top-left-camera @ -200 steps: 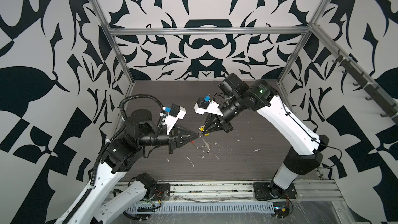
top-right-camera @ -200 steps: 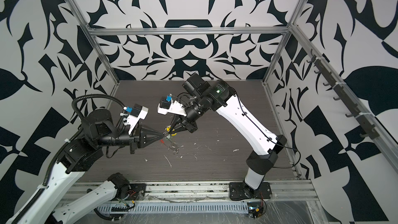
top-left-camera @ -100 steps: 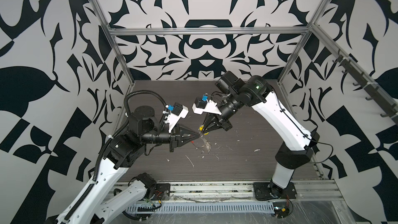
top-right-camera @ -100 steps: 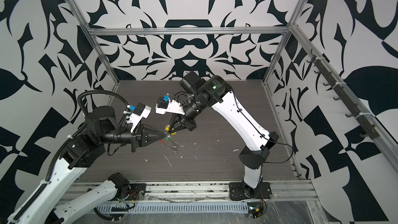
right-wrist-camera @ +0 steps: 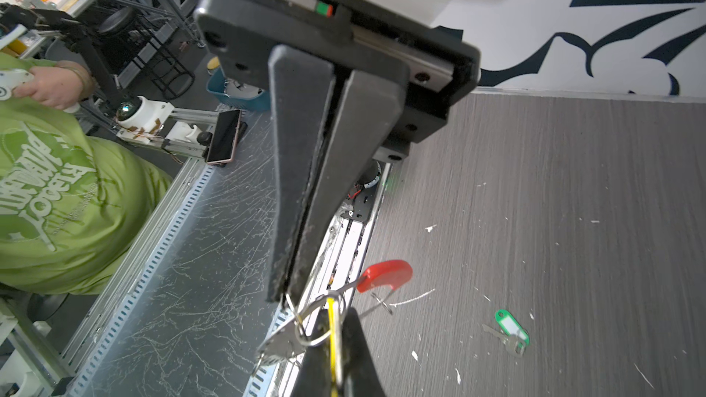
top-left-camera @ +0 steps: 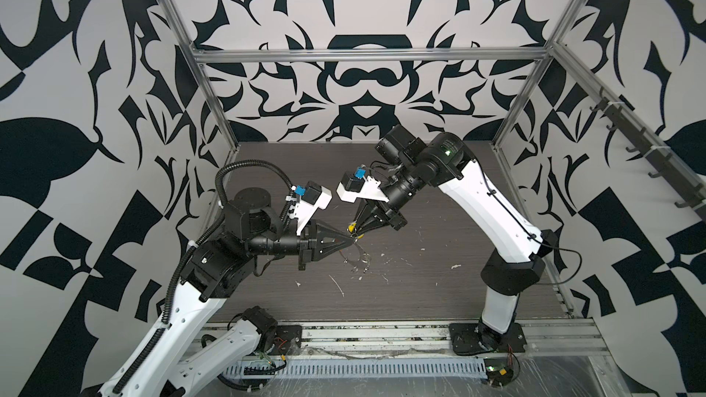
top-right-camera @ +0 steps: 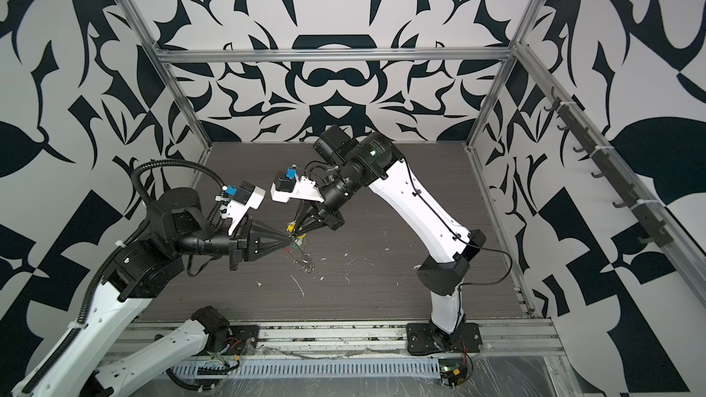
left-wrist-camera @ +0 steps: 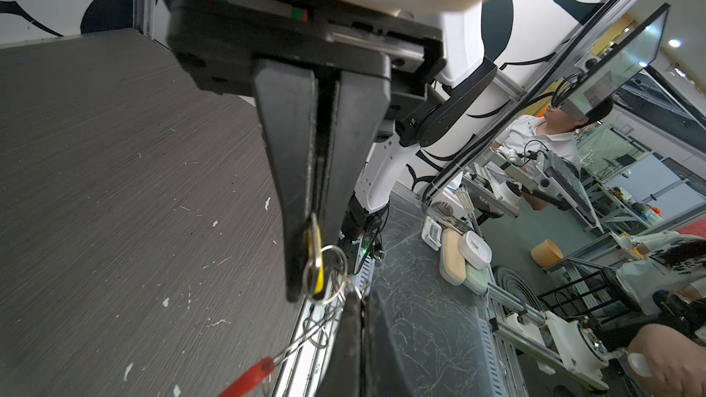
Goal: Remove the keys from the keyring
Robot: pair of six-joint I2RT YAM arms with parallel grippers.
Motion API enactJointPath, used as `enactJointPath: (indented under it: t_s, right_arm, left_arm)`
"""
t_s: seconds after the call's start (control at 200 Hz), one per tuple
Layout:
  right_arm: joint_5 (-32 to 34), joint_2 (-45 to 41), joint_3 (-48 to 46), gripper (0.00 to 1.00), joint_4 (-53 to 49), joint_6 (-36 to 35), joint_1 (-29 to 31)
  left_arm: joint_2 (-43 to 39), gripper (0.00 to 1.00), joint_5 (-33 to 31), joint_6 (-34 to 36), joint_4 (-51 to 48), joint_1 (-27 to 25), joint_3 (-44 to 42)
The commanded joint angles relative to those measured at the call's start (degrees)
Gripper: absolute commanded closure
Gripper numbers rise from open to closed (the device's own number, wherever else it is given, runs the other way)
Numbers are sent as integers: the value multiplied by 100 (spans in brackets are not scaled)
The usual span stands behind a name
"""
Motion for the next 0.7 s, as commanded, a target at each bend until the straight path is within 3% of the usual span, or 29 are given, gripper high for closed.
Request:
enactJointPath:
  t_s: [0.0, 0.36, 0.43, 0.695]
  right_arm:
    - [49, 196, -7, 100, -129, -77, -285]
    - [-470, 177, -1031, 100, 184, -209, -479]
    - [-562, 96, -1325, 100, 319, -190, -521]
    - [-657, -629, -2819, 100, 2043, 794, -549]
  left_arm:
    - [-281, 100, 1377, -259, 100, -185, 1]
    - [-925, 100, 1125, -723, 862, -184, -111]
    - [-1034, 100, 1007, -535, 717, -181, -80]
    - [-1369, 100, 123, -412, 805, -177, -266]
